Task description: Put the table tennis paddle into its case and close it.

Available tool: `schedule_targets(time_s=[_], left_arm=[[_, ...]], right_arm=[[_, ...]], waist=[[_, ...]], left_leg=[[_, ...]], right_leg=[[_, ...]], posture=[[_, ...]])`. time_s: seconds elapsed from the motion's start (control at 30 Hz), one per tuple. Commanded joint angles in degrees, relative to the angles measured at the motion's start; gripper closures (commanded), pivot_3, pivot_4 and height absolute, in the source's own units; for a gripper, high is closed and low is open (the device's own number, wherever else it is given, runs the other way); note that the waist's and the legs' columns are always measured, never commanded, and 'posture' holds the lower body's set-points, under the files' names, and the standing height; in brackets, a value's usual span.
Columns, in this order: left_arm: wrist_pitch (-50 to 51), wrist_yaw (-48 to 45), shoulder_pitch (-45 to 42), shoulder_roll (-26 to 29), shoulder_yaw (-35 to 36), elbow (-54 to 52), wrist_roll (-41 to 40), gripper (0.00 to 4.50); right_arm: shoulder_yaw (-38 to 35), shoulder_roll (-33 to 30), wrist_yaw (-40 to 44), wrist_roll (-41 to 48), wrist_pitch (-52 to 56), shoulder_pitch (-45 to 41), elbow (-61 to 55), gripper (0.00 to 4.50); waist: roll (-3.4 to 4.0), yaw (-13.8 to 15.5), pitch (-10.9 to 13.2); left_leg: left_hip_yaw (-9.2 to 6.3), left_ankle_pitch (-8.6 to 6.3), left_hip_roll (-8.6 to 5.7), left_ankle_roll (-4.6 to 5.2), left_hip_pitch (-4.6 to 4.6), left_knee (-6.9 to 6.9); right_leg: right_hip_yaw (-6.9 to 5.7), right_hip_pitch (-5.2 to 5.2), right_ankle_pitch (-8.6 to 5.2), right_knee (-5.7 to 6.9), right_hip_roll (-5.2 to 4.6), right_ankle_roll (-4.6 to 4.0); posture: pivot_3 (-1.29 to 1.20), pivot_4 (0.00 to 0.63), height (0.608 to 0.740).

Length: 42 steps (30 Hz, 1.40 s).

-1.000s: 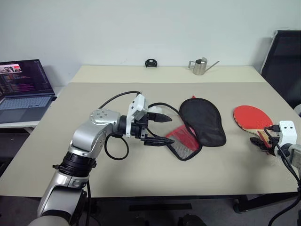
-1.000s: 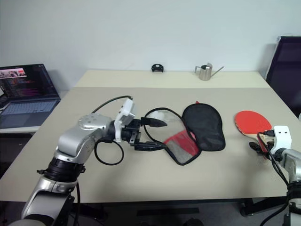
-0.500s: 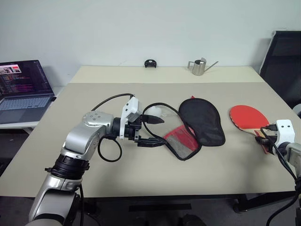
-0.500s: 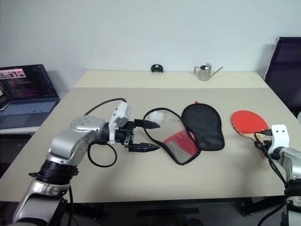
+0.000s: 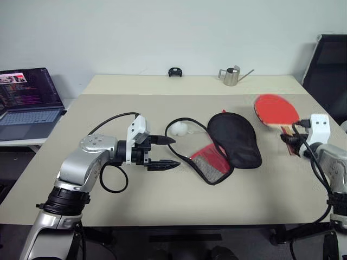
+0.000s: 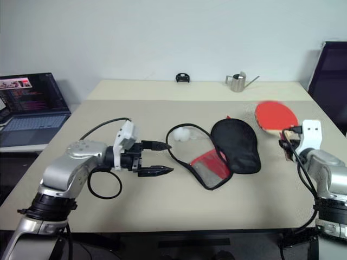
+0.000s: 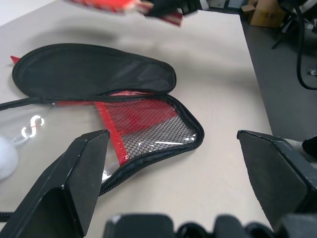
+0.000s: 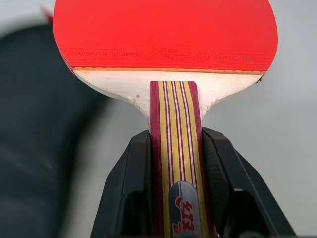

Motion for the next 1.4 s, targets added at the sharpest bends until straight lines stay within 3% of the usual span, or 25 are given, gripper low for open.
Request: schedule_targets(time_s=[0.03, 0.17, 0.4, 0.8, 1.4], left_arm=[[0.4, 0.8, 0.5, 1.0, 2.6, -2.8, -1.6, 0.0], [1.0, 1.7, 1.6, 1.3, 3.3, -3.9, -2.2, 0.0], [1.4, 2.6, 2.2, 1.3, 3.4, -4.9, -2.6, 0.0], [1.1, 3.1, 2.2, 1.2, 3.4, -4.7, -2.7, 0.0], [1.0, 3.2, 2.6, 1.4, 3.7, -4.8, -2.6, 0.0]], right_arm=[[-1.3, 3.2, -4.5, 2.1, 5.4, -2.5, -8.4, 3.42], [1.1, 11.9, -10.3, 2.7, 11.8, -4.0, -15.2, 3.42], [5.4, 20.2, -13.6, 1.7, 13.3, -3.3, -17.7, 3.42], [10.0, 16.7, -9.4, -2.2, 6.5, -1.6, -8.8, 3.42], [13.5, 17.4, -8.0, -5.9, 1.7, -0.8, -3.0, 3.42]], waist=[[0.0, 0.0, 0.0], [0.01, -0.2, 0.0], [0.03, -0.1, 0.0], [0.03, -0.2, 0.0], [0.04, -0.2, 0.0]], left_leg=[[-0.01, 0.0, 0.0, 0.0, 0.0, 0.0], [-0.01, 0.0, 0.01, 0.0, 0.01, -0.02], [-0.01, 0.0, -0.01, 0.0, -0.01, -0.03], [0.0, 0.0, -0.04, 0.0, 0.0, -0.03], [0.0, 0.0, -0.03, 0.0, 0.01, -0.04]], right_leg=[[0.0, 0.0, 0.0, 0.0, 0.0, 0.0], [0.02, -0.02, 0.0, 0.03, 0.0, 0.0], [0.0, -0.06, 0.0, 0.02, 0.0, 0.0], [0.0, -0.06, 0.0, 0.02, 0.01, 0.0], [0.01, -0.06, 0.0, 0.02, 0.01, 0.0]], posture=[[0.0, 0.15, 0.74], [0.0, 0.15, 0.74], [0.0, 0.15, 0.74], [0.0, 0.15, 0.74], [0.0, 0.15, 0.74]])
